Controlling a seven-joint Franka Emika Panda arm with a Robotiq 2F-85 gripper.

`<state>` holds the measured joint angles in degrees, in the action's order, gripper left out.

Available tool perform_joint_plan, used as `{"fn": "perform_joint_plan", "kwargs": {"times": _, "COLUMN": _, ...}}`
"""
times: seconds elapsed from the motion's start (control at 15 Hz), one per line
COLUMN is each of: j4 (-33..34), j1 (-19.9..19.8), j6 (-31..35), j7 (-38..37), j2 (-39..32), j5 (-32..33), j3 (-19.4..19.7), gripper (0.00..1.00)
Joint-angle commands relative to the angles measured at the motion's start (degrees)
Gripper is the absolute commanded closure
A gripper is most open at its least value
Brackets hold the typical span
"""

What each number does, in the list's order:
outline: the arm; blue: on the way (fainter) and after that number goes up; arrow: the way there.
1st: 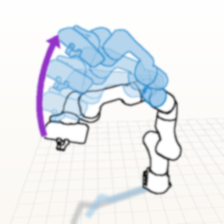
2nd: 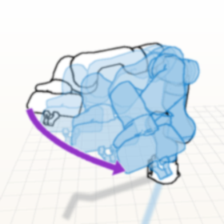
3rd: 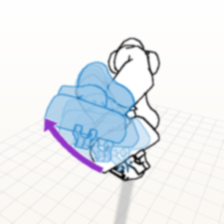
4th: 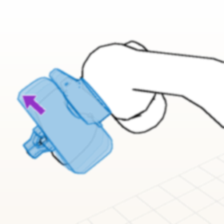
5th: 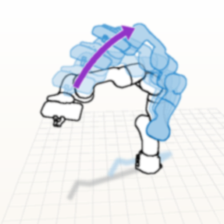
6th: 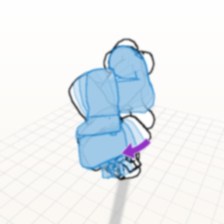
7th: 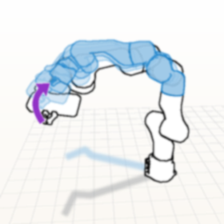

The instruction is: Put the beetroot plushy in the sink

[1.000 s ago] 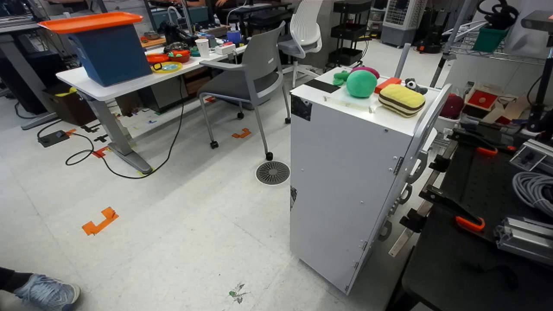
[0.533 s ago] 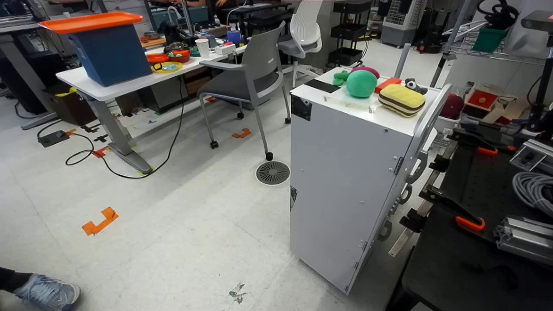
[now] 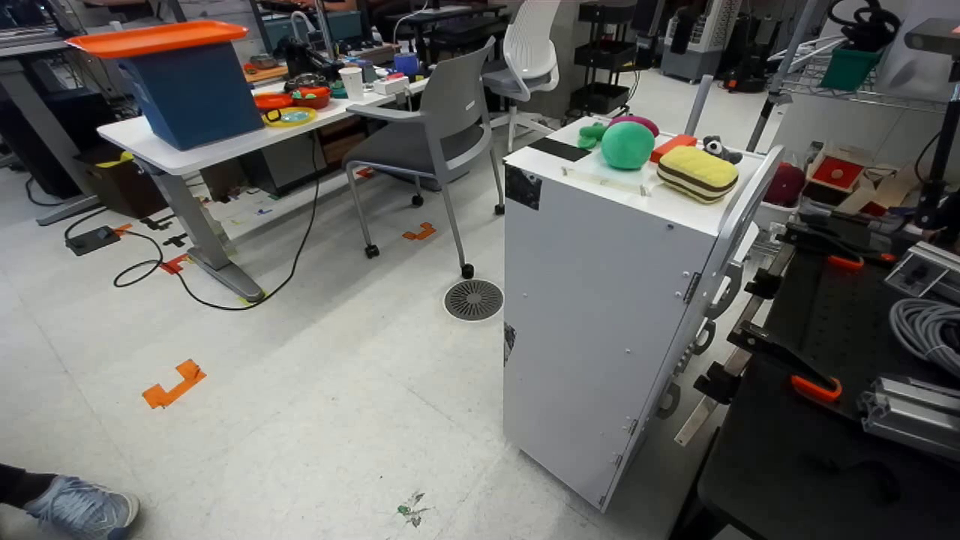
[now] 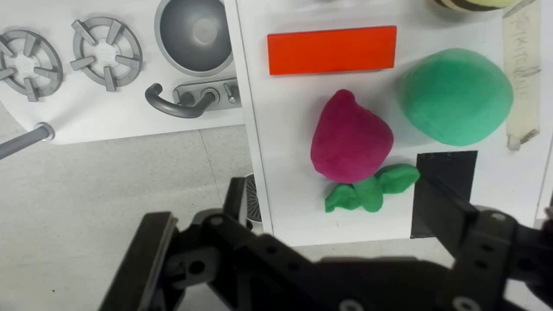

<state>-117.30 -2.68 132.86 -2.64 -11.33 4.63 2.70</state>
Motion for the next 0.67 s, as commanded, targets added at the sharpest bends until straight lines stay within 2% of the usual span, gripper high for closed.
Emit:
{"fn": "perform_joint_plan", "kwargs": {"times": 0.0, "j4": 3.92, "j1": 0.97, "j6": 0.36, "j7": -1.26, "j2": -4.26, "j5": 1.27, "j3": 0.11, "gripper": 0.00}}
{"fn": "perform_joint_plan", "kwargs": {"times": 0.6, "j4": 6.63, "j1": -0.16, "j6": -1.00, "j7": 4.09, "j2": -8.82, "j5": -4.38, "j3": -1.48, "gripper": 0.00}}
